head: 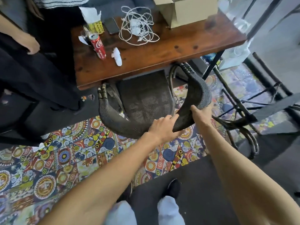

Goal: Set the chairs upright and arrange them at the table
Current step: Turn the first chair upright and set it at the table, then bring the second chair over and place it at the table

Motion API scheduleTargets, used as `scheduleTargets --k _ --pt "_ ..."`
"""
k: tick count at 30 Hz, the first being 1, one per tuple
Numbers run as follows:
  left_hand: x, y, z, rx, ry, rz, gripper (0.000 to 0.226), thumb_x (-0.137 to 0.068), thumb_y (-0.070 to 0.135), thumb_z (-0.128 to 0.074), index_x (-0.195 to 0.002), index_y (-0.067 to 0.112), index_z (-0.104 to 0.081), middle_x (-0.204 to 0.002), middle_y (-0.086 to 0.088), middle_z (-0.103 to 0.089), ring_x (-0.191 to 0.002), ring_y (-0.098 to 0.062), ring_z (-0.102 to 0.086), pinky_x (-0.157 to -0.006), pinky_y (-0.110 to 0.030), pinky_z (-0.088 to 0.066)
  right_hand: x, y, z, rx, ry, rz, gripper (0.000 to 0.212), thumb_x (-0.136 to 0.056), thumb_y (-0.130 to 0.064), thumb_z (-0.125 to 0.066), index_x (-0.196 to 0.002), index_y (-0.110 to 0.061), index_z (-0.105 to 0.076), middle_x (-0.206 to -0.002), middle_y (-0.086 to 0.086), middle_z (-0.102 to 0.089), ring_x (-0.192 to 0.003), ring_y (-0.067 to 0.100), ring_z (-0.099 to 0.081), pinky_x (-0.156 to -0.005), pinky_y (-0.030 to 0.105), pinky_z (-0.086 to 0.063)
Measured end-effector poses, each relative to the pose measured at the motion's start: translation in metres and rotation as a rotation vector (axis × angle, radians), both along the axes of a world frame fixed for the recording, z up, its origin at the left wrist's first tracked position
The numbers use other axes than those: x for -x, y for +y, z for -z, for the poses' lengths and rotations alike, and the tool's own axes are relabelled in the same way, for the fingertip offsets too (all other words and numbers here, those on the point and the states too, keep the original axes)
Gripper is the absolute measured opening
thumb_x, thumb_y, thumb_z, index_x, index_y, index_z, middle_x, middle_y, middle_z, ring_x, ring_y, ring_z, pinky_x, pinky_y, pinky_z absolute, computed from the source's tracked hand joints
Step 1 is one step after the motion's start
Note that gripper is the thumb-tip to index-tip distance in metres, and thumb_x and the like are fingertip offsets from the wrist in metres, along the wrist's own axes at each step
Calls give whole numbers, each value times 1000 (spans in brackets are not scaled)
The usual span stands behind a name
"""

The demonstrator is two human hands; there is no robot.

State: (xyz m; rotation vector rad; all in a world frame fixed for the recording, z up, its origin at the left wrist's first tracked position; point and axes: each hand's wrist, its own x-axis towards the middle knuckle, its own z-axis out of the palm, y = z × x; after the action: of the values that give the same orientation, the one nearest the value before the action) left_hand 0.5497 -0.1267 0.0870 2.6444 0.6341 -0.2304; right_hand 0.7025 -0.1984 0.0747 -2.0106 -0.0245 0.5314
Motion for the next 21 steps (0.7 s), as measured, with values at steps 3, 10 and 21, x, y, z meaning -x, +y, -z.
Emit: scheduleTargets --k 3,10,21 --pt "20 15 6 -28 -37 31 81 -83 79 -36 -145 27 -37 -132 2 -57 -116 -22 -58 -86 -45 -52 -5 3 2 4 -3 43 98 -80 -19 -69 -157 -6 -10 -145 21 -49 -130 31 -51 -104 27 -37" --pt "22 16 4 -55 12 38 77 -85 79 -34 -145 30 -35 -130 7 -53 -115 -20 -55 -83 -46 -52 -8 7 5 140 9 -9 93 -88 -25 -62 -157 -2 -5 -156 22 -29 -138 35 -38 -107 33 -32" --pt "-105 -52 -27 146 -225 -17 55 -88 39 -56 -138 18 -45 -130 -4 -52 -121 -27 -49 -95 -46 -46 -48 -62 -32 154 -116 -277 64 -91 -33 -49 -147 -4 -35 -145 22 -40 -133 36 -39 -109 41 -31"
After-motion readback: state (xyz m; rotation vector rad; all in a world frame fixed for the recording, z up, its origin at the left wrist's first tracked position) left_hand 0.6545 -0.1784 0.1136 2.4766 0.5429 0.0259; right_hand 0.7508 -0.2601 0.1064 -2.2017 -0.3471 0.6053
